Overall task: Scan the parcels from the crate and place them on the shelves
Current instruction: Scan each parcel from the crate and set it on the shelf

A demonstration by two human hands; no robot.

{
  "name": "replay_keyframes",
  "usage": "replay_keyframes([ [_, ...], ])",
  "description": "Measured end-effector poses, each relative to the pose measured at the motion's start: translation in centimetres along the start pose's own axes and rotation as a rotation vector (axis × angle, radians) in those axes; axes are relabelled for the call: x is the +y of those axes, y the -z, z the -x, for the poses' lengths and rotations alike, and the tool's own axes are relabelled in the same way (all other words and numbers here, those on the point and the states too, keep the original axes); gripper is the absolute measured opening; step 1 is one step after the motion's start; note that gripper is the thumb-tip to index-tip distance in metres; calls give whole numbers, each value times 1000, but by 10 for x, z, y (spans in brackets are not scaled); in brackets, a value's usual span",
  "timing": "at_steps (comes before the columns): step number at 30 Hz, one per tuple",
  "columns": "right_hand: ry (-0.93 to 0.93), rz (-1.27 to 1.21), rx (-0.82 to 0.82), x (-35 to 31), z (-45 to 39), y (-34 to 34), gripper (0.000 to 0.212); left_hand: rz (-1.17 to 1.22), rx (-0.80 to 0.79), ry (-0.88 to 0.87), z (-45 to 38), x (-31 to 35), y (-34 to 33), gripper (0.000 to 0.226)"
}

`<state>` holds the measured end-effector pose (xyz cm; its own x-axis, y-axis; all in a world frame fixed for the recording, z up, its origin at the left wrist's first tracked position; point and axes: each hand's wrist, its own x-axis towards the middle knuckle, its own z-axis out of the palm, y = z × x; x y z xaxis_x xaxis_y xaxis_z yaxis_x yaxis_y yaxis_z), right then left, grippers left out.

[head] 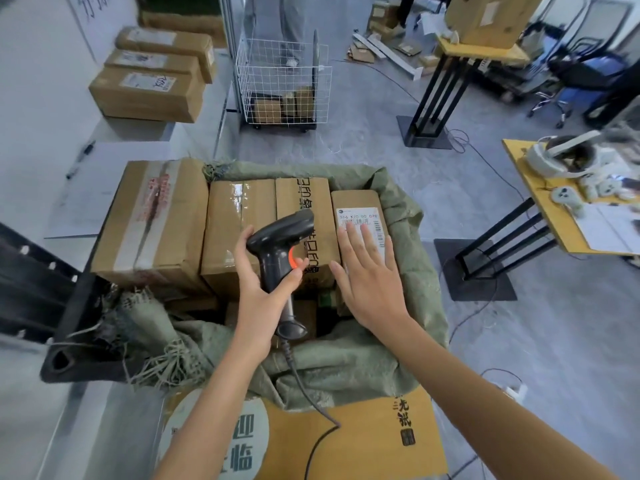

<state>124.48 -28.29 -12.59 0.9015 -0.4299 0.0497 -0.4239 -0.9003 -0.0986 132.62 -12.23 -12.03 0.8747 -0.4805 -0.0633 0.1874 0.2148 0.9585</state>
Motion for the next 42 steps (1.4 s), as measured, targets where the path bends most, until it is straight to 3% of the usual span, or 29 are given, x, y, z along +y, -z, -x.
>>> replay_keyframes([
  [12, -15, -21, 88, 2, -32, -5, 69, 43, -90, 34, -5, -2, -1, 88],
  [26, -8, -56, 56, 1, -28, -10, 57, 4, 15, 50, -5, -3, -1, 87],
  [30, 25, -97, -3, -6, -34, -2, 59, -45, 104, 14, 6, 4, -2, 85],
  [42, 364, -249, -48, -18, -6, 29, 62, -260, 500, -237, 93, 25, -23, 88],
])
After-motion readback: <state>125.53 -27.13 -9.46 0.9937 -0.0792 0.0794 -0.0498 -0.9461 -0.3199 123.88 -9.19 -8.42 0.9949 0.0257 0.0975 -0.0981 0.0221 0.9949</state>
